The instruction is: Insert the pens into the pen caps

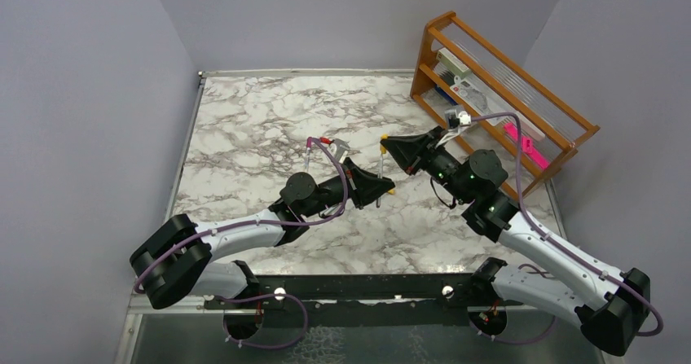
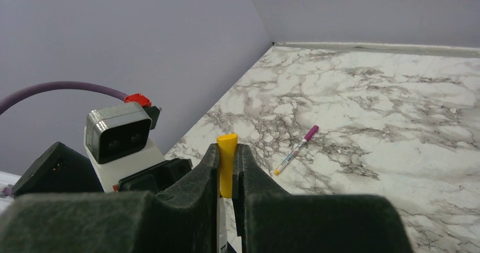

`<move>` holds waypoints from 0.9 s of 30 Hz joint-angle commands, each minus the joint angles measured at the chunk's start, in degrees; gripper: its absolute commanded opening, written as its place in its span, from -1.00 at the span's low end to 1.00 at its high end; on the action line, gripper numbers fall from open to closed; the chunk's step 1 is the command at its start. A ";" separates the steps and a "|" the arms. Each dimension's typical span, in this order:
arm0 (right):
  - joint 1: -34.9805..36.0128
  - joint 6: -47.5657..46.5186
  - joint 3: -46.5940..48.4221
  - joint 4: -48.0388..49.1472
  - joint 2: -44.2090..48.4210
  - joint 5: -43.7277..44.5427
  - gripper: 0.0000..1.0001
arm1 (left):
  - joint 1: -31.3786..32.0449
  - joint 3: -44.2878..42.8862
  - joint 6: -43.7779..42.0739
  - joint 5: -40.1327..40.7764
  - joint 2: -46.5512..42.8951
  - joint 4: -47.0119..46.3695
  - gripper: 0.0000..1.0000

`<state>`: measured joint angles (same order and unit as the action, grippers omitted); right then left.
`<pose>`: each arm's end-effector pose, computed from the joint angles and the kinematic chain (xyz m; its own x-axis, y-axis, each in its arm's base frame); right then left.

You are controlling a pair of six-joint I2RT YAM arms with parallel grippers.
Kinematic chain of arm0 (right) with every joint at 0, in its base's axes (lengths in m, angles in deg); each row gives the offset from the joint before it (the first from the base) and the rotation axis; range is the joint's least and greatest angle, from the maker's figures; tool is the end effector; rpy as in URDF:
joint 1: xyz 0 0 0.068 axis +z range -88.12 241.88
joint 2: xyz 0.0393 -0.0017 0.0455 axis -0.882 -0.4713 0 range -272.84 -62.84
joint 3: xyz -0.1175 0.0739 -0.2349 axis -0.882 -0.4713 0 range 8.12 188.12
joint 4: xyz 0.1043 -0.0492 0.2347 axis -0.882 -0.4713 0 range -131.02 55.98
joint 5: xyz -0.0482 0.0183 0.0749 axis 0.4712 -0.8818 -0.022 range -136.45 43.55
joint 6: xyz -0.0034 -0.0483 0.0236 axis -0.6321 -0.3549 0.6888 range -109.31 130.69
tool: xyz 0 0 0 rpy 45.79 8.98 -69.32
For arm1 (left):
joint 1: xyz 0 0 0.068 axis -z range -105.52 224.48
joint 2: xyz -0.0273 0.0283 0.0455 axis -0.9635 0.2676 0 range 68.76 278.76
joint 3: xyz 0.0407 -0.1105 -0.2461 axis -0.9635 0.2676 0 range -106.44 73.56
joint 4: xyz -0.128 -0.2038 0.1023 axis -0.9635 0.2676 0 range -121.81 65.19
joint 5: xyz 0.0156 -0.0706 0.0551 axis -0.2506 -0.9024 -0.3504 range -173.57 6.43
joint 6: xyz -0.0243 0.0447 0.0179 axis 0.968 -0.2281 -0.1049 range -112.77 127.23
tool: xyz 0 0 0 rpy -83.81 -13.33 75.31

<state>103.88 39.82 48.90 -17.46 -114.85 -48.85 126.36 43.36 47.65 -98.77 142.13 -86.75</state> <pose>0.1615 0.1474 0.3429 -0.2802 0.4021 -0.8717 -0.6446 0.5941 0.4812 0.1594 -0.2183 0.2646 -0.4991 -0.3775 -0.7800 0.7803 0.1957 -0.5940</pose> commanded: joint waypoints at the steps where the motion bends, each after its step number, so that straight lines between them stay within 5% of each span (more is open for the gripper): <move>1: 0.15 -1.57 3.06 0.36 0.00 0.28 -0.97 | 0.28 0.05 0.11 0.08 0.11 -1.93 -1.00; 27: 0.11 -0.61 -0.50 0.40 0.46 -1.34 -0.97 | 0.26 -1.05 0.80 -0.40 0.97 -3.13 -1.00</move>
<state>103.88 39.09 49.57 -17.38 -115.20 -48.96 126.36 43.36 47.89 -98.77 142.81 -87.05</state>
